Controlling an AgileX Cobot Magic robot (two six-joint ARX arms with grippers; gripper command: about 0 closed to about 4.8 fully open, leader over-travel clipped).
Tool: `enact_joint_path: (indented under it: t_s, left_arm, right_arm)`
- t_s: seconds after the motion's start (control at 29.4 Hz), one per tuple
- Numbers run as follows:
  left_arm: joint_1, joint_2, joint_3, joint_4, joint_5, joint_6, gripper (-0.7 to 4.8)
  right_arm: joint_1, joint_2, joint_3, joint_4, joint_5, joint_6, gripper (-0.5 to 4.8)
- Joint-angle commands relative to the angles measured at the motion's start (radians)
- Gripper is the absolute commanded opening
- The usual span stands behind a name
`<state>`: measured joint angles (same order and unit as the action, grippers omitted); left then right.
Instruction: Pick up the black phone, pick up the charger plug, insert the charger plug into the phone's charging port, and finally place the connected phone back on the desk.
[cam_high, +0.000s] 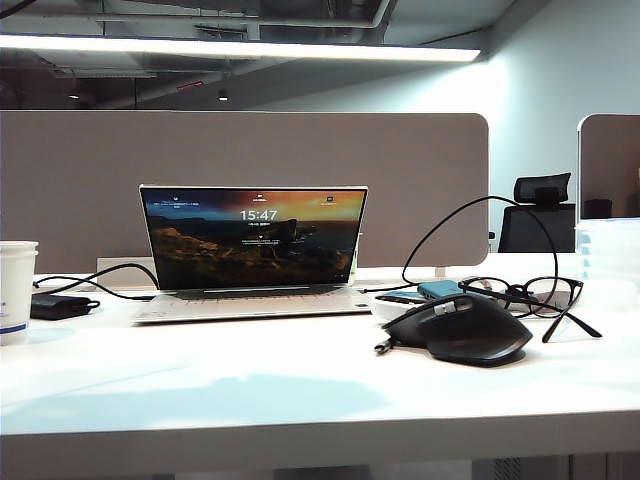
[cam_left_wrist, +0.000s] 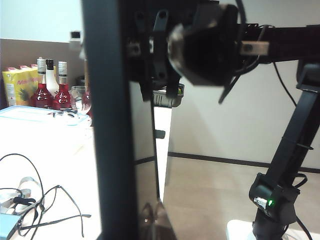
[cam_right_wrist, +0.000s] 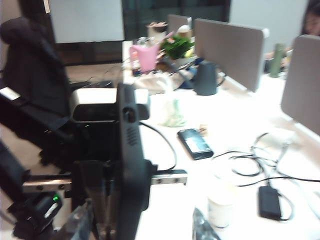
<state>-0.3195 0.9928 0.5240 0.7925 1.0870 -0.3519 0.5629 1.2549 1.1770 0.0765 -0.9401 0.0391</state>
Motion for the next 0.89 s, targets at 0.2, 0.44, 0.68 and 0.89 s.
enact_joint_path:
  t_s: [0.2,0.44,0.68,0.89]
  left_arm:
    - [-0.001,-0.003,0.005,0.035,-0.007,0.005,-0.06]
    - [-0.002,-0.002,0.005,0.04,0.014,0.005,-0.06]
    - [-0.002,-0.002,0.005,0.04,0.017,0.005,-0.06]
    - [-0.002,-0.002,0.005,0.04,0.036,0.004,-0.06]
  right_arm:
    - [0.006,-0.018,0.003,0.008,-0.006,0.01,2.57]
    - [0.026,0.007,0.003,0.035,-0.02,0.018,2.57]
    - [0.076,0.035,0.003,0.079,-0.028,0.04,2.57]
    - [0.1,0.06,0.003,0.093,-0.013,0.039,1.8]
